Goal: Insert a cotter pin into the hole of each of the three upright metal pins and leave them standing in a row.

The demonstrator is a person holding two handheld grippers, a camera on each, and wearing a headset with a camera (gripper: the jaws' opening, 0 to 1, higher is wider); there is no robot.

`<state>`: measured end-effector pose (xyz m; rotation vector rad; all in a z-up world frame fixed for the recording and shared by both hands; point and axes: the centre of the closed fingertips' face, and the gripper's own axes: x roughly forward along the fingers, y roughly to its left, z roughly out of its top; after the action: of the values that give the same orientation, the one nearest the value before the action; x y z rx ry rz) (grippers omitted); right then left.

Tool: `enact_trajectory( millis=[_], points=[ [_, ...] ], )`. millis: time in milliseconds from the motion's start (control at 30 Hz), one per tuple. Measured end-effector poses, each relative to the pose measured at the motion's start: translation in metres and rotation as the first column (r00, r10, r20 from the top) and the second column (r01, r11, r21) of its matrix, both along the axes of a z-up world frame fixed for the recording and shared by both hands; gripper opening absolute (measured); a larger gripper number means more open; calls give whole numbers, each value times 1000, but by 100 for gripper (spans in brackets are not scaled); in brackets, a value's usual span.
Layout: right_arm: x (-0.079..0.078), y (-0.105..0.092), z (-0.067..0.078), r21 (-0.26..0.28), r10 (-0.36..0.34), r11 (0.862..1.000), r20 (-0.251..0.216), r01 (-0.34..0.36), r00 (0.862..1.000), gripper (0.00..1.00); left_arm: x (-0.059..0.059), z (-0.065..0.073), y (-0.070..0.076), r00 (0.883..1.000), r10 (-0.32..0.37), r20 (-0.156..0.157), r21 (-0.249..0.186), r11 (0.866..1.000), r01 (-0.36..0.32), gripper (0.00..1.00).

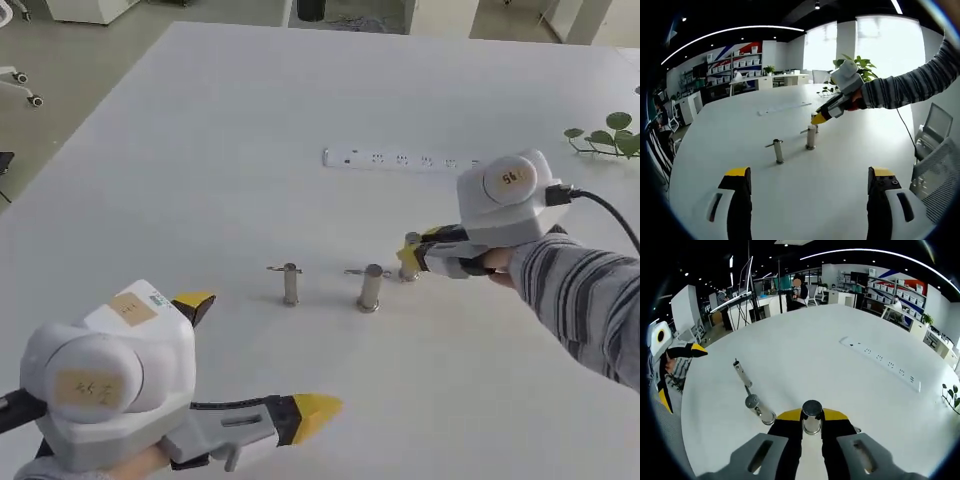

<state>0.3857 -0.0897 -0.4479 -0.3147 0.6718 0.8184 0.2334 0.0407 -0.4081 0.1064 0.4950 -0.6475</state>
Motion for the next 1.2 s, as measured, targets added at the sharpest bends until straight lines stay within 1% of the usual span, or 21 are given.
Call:
enact_trajectory(
  millis=[233, 300, 400, 533, 633, 833, 1000, 1200],
  points=[
    [-14, -11, 3, -10, -7, 1000, 2, 7, 1000, 8, -1, 1, -2, 1000, -1, -3, -10, 1000, 1, 96],
    [-18, -12, 3, -17, -5, 1000, 6, 5, 1000, 8, -1, 2, -3, 1000, -2, -2, -12, 1000, 2, 96],
    [-26, -14, 4, -8, -15, 1000, 4, 15, 1000, 8, -1, 3, -3, 1000, -2, 0, -11, 1000, 2, 96],
    [-38, -13, 4, -8, -7, 1000, 4, 7, 1000, 8, -2, 5, -3, 1000, -4, 5, -10, 1000, 4, 95],
    [-47, -10, 4, -7, 3, 1000, 9, -3, 1000, 8, -3, 7, -4, 1000, -5, 9, -12, 1000, 5, 95],
    [-67, 0, 1, -16, 45, 999, 10, -44, 999, 8, -5, 7, -5, 1000, -8, 8, -11, 1000, 8, 95],
    [-73, 5, -1, -7, 57, 998, 8, -57, 998, 8, -6, 9, -4, 1000, -7, 13, -12, 1000, 8, 95],
    [-85, 16, -6, 4, 73, 997, 3, -73, 997, 8, -8, 9, -6, 1000, -8, 12, -12, 1000, 8, 95]
  ],
)
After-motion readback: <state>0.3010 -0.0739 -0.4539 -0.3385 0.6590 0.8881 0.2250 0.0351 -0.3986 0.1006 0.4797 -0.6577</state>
